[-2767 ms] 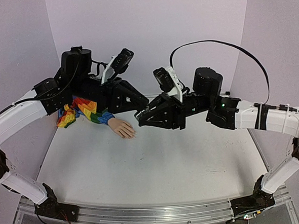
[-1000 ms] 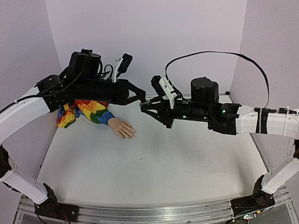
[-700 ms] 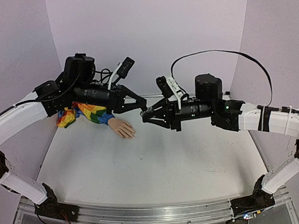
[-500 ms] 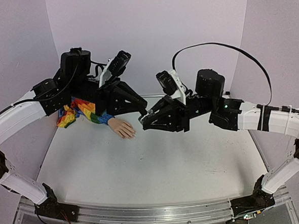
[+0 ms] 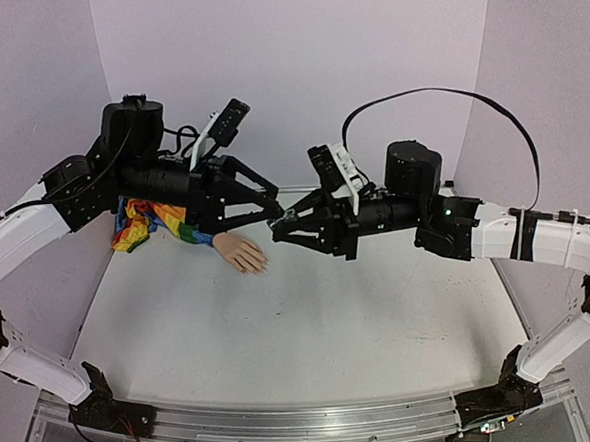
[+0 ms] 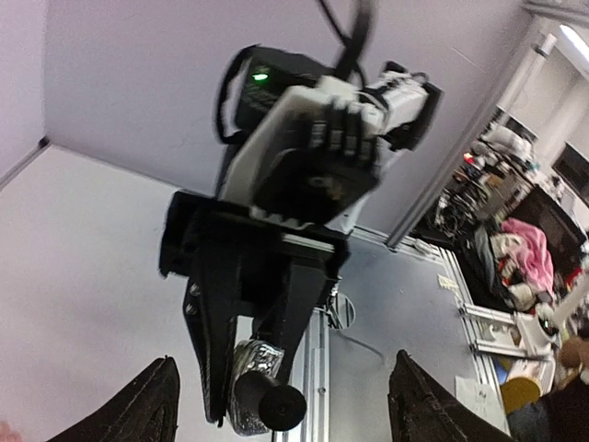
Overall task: Paint the nails
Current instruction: Screw the nail polish bottle cap onto the nail polish bottle, then pass from the right arm to the left
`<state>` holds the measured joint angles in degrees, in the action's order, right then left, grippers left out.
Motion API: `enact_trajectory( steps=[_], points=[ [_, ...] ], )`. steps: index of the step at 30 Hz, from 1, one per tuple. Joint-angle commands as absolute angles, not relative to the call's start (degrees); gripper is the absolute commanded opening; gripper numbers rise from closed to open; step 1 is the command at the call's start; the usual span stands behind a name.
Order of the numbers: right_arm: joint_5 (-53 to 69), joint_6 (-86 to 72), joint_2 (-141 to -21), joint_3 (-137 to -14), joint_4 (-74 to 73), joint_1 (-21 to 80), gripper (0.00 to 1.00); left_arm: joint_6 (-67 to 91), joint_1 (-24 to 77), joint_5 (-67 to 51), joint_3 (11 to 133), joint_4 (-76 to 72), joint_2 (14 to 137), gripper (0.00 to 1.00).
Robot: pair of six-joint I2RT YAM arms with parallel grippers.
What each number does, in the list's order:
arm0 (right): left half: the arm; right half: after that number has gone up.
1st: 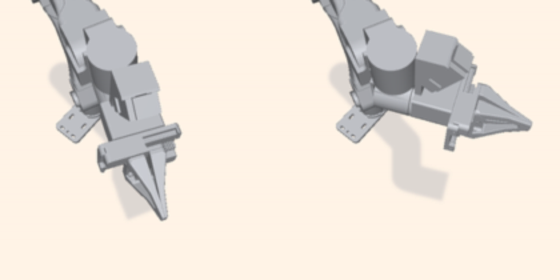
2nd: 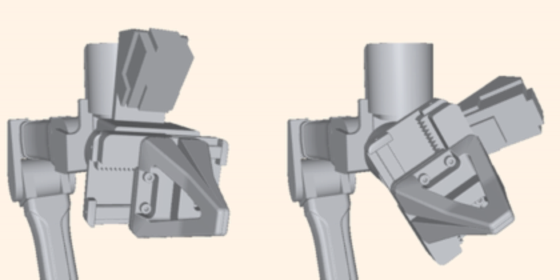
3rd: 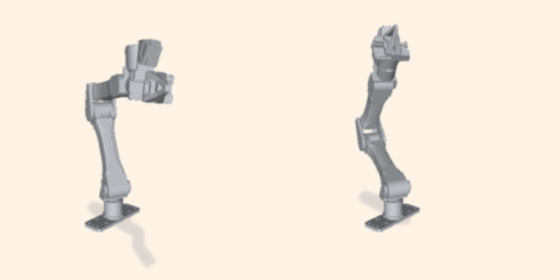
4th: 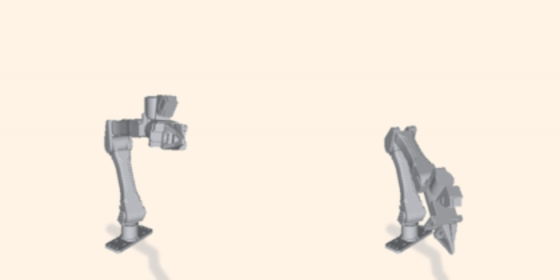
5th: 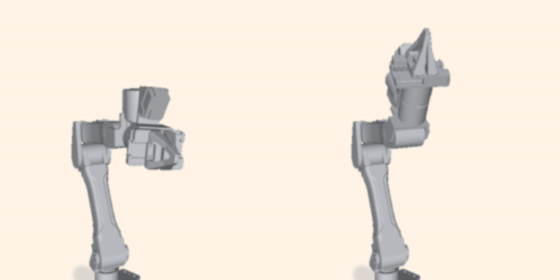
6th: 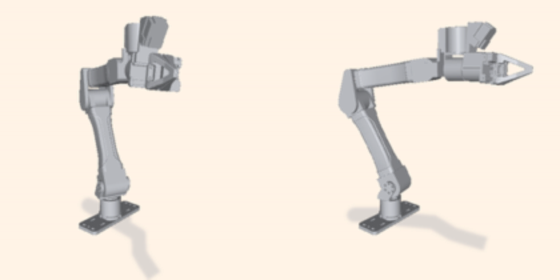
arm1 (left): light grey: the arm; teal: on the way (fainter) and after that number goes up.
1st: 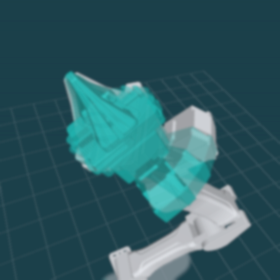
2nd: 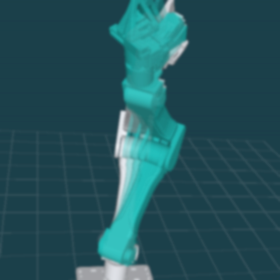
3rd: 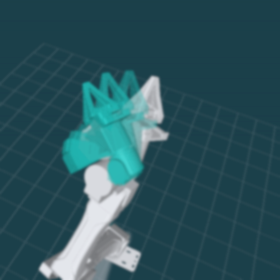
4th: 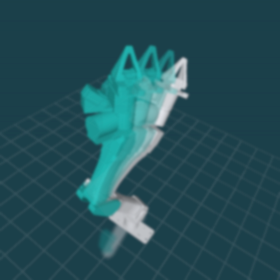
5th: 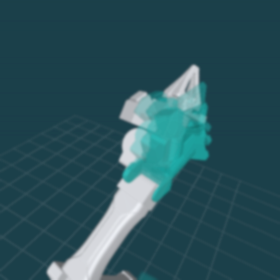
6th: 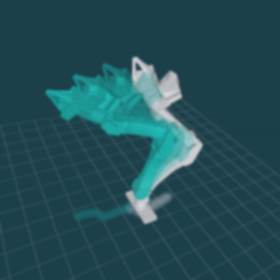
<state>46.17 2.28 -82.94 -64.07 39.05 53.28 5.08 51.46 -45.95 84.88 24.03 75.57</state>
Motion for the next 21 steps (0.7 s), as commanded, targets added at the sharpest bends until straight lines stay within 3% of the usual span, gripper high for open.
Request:
enact_trajectory(
  steps=[1,4,15,21],
  points=[
    [32.78,11.13,-83.3,-64.86,38.17,52.94,0.0,15.26,51.39,-26.19,86.92,32.34,74.77,0.81],
    [28.02,11.55,-84.2,-65.16,38.23,52.99,0.0,19.46,51.41,-20.12,86.03,32.43,74.34,0.8],
    [22.46,11.19,-85.75,-65.92,37.79,53.0,0.0,22.33,51.42,-17.5,88.01,31.52,76.24,0.45],
    [21.84,11.28,-86.38,-66.43,37.74,53.08,0.0,22.98,51.5,-18.58,89.34,31.46,78.7,0.35]
  ],
)
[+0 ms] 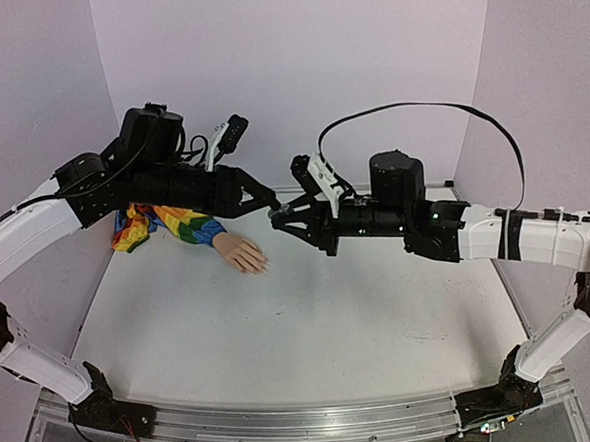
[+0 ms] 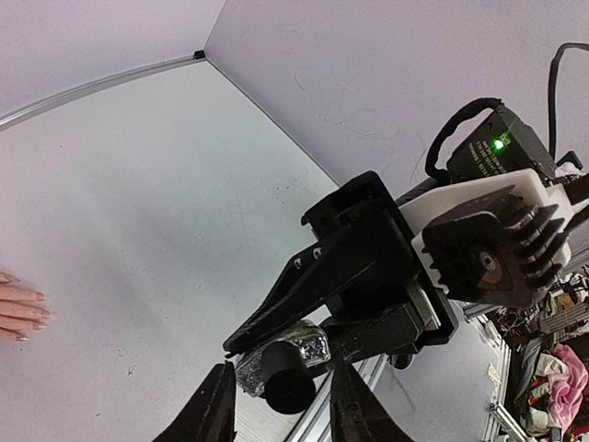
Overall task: Paint the nails
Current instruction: Pass from the right arm to the left, then put down the nail polish bottle at the center of the board.
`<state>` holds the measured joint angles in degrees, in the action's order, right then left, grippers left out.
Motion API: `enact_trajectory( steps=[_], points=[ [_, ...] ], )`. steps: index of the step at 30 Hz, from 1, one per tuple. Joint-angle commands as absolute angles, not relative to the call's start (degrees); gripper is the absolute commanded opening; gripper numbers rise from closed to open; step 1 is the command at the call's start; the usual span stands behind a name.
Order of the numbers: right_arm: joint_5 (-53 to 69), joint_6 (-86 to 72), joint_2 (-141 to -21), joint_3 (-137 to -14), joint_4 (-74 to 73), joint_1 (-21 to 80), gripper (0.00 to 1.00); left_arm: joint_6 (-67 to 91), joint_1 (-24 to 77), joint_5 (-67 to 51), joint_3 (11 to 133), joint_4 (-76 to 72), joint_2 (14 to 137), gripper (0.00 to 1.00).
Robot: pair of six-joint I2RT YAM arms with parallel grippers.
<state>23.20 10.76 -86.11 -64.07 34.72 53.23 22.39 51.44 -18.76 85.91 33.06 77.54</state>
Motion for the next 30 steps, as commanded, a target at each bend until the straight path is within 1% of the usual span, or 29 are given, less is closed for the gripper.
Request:
enact_trajectory(
  steps=[1,5,8,9,11,12,13,14,15,16,17,20,21,22,23,28,30],
  points=[
    [21.81,11.33,-86.47,-66.52,37.64,53.06,0.0,22.94,51.58,-18.7,89.64,31.46,79.05,0.34],
    [21.63,11.43,-86.51,-66.53,37.53,53.08,0.0,22.77,51.76,-18.61,90.3,31.46,79.94,0.28],
    [21.71,11.51,-86.54,-66.36,37.53,53.05,0.0,22.59,51.77,-18.61,90.6,31.47,80.5,0.21],
    [21.71,11.59,-86.61,-66.31,37.49,53.15,0.0,22.59,51.83,-18.39,90.61,31.46,80.67,0.18],
    [21.67,11.71,-86.78,-66.23,37.28,53.15,0.0,22.54,51.91,-17.78,90.62,31.48,80.68,0.05],
    [21.56,11.72,-86.83,-66.14,37.17,53.17,0.0,22.4,51.94,-17.37,90.47,31.51,80.64,0.01],
    [21.36,11.69,-86.84,-65.99,36.92,53.1,0.0,22.17,51.94,-16.57,90.33,31.7,80.54,0.0],
    [20.91,11.61,-86.77,-65.8,36.72,53.16,0.05,22.11,51.94,-15.34,90.16,32.02,80.32,0.0],
    [20.05,11.6,-86.71,-65.44,36.47,53.17,0.18,22.07,51.94,-13.68,89.99,32.64,80.02,0.0],
    [18.75,11.48,-86.58,-64.95,36.35,53.1,0.34,22.09,51.9,-11.41,89.68,33.48,79.72,0.0],
    [17.07,11.31,-86.31,-64.3,36.31,53.16,0.47,22.22,51.86,-9.25,89.42,34.4,79.29,0.0],
    [13.75,11.15,-85.1,-61.65,35.99,53.15,0.82,22.39,51.62,-1.59,87.71,37.6,77.45,0.0],
    [12.8,11.22,-84.16,-60.57,35.88,53.16,0.91,22.55,51.43,1.72,86.96,38.8,77.04,0.0],
    [11.8,11.02,-83.27,-59.49,35.72,53.11,0.97,22.96,51.03,4.58,85.9,39.98,76.51,0.0],
    [10.58,10.91,-82.4,-58.44,35.57,53.12,0.98,23.51,50.39,7.42,84.52,40.75,75.98,0.0],
    [3.39,10.9,-77.32,-53.53,33.85,53.0,0.98,28.52,44.56,13.67,73.2,42.37,72.56,0.0],
    [1.01,11.15,-75.06,-51.98,33.07,52.99,0.98,31.27,42.86,18.23,68.11,42.14,71.31,0.0]
  ],
)
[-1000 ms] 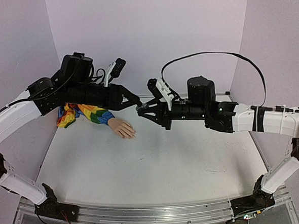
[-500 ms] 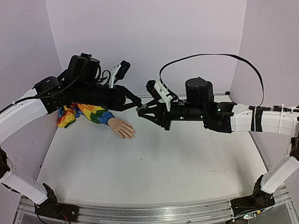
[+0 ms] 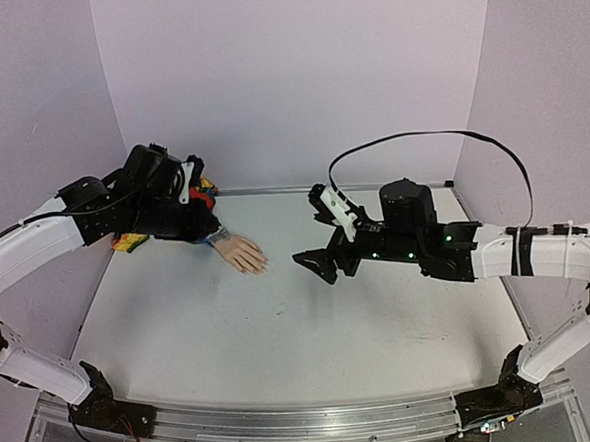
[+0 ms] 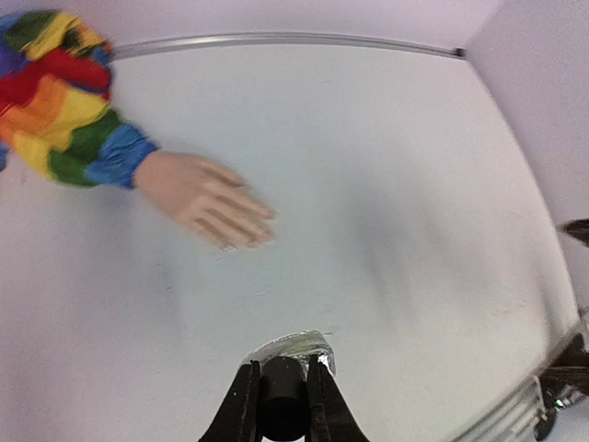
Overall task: Paint the nails
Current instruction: Put down the nail polish bottle at the center of the board.
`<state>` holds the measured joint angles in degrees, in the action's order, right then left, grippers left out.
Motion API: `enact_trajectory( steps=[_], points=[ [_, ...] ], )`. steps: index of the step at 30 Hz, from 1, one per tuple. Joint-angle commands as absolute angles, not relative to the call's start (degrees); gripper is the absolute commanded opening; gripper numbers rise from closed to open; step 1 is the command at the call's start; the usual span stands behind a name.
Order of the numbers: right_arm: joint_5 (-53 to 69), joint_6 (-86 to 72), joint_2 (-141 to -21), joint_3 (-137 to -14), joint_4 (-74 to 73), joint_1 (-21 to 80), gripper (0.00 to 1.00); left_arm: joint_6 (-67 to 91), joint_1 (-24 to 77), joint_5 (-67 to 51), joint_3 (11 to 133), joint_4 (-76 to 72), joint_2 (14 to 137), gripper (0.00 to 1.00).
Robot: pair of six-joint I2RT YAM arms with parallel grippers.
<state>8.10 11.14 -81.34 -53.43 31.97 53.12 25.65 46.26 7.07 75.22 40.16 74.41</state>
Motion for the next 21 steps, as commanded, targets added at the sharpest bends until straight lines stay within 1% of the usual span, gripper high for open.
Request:
enact_trajectory(
  steps=[1,4,9,11,15,21],
  points=[
    [0.2,11.35,-73.93,-51.3,32.92,52.93,0.98,31.99,42.16,20.47,65.58,41.8,70.95,0.0],
    [-2.49,11.89,-70.7,-49.53,32.57,52.94,0.98,34.48,40.0,24.16,58.66,38.44,70.49,0.0],
    [-4.53,12.63,-66.7,-48.14,31.8,52.9,0.98,35.21,36.56,23.63,48.2,25.6,72.11,0.0],
    [-4.93,12.66,-65.77,-47.95,31.35,52.9,0.98,36.32,36.27,24.94,47.01,23.45,74.42,0.0],
    [-5.18,12.3,-64.34,-47.41,30.51,52.91,0.98,38.6,35.77,23.35,47.88,22.38,79.41,0.0],
    [-6.13,11.79,-63.08,-46.58,30.31,52.91,0.98,41.48,35.77,23.98,47.6,19.57,85.29,0.0]
  ],
)
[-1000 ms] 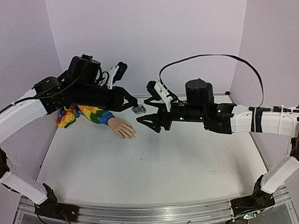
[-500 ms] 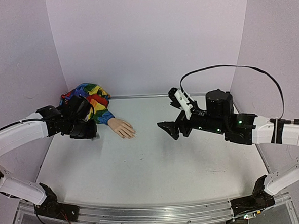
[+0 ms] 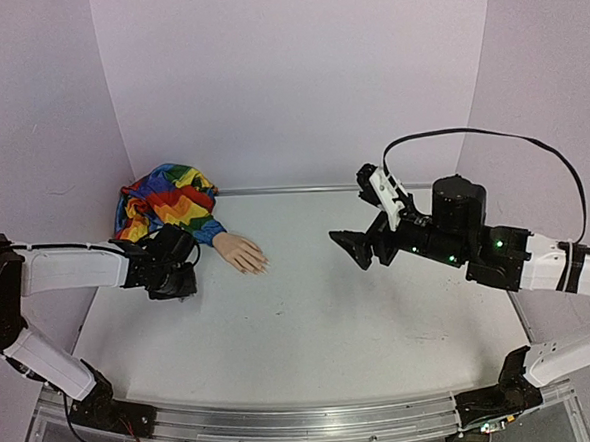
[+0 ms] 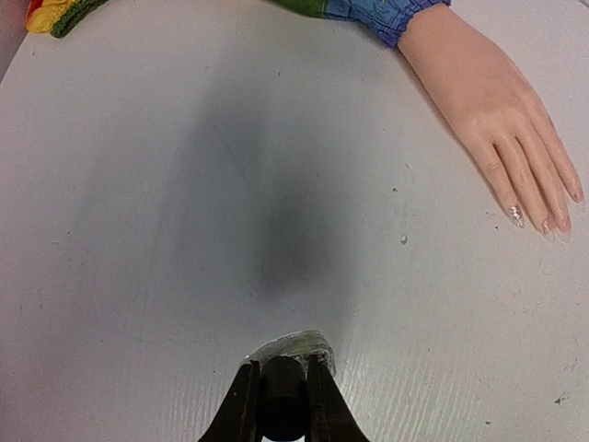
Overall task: Paint the nails
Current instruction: Put down the nail polish bottle at the center of the board, then reset both arms
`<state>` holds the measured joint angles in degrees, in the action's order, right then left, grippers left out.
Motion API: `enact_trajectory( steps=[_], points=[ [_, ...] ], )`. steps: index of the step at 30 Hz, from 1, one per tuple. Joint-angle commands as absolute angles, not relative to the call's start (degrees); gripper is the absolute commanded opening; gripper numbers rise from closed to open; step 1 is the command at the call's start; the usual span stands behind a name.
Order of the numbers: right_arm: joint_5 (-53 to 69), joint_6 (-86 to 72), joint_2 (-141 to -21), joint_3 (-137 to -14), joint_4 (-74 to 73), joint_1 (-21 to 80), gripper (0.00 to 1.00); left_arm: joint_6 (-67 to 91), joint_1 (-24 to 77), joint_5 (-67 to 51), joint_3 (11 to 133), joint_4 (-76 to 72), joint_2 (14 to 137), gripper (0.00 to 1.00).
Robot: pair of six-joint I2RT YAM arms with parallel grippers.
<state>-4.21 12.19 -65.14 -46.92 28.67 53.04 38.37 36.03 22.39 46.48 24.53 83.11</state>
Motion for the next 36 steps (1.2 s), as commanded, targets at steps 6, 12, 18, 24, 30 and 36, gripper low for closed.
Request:
enact_trajectory(
  steps=[6,12,18,24,30,36],
  points=[
    [-6.98,11.81,-61.81,-46.65,30.09,52.86,0.98,42.74,35.77,24.91,47.85,18.79,89.48,0.03],
    [-13.32,10.15,-60.65,-47.56,28.38,52.91,0.98,44.0,35.83,24.53,47.12,19.25,88.97,0.14],
    [-26.07,6.97,-59.52,-51.04,20.48,51.84,0.98,43.09,35.77,24.06,48.07,23.66,81.65,0.54],
    [-31.01,-2.0,-58.07,-55.08,6.86,43.68,0.98,39.09,35.78,22.53,52.45,29.23,71.83,0.81],
    [-39.56,-11.05,-55.6,-65.44,-12.96,40.87,0.98,28.52,35.77,17.57,60.5,31.27,57.84,0.99],
    [-41.28,-6.89,-47.48,-68.92,-13.33,40.87,0.98,18.82,35.77,16.79,68.6,31.12,48.9,0.99]
  ],
)
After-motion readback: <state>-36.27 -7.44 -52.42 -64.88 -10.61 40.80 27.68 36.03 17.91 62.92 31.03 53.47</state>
